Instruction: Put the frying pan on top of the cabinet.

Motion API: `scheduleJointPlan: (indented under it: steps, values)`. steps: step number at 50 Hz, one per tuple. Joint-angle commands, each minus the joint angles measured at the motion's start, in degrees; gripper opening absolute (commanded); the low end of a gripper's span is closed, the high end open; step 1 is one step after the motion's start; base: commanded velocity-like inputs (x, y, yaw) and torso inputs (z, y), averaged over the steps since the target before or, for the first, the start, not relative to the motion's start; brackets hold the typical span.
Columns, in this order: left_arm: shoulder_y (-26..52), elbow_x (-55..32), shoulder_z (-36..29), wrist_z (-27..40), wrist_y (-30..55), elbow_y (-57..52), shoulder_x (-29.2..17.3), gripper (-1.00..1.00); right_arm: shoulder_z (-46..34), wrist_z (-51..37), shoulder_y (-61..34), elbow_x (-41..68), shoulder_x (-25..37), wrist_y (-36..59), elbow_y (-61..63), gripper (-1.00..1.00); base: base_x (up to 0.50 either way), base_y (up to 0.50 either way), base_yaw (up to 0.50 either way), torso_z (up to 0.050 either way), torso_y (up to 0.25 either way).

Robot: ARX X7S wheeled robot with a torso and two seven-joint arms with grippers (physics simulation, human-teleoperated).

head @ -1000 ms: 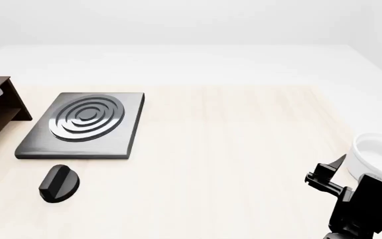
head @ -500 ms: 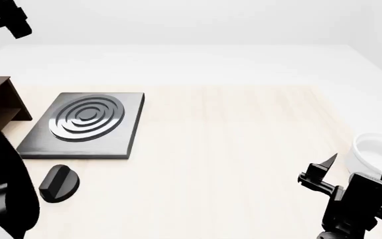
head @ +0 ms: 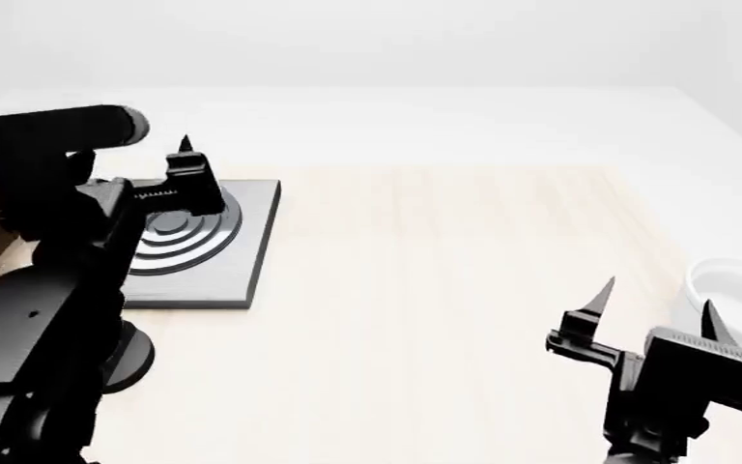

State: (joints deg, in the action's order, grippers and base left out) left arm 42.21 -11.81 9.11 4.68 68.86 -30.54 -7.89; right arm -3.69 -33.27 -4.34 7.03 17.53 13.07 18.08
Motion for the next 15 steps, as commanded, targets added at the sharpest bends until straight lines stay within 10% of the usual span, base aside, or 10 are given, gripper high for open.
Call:
scheduleJointPlan:
  steps: [1, 15]
  values:
    - [-13.8, -2.1, -4.0, -2.7, -7.4, -9.0, 2.5, 1.0, -5.2, 5.2, -0.2, 0.1, 2.4, -0.6, 8.0, 1.0, 0.0, 0.0, 0.0, 0.0, 0.0]
    - [-17.5, -0.5, -12.1, -2.2, -12.6, -9.6, 1.4, 1.0, -8.5, 8.0, -2.1, 0.5, 4.0, 2.6, 14.4, 1.0, 0.0, 0.0, 0.0, 0.0, 0.0]
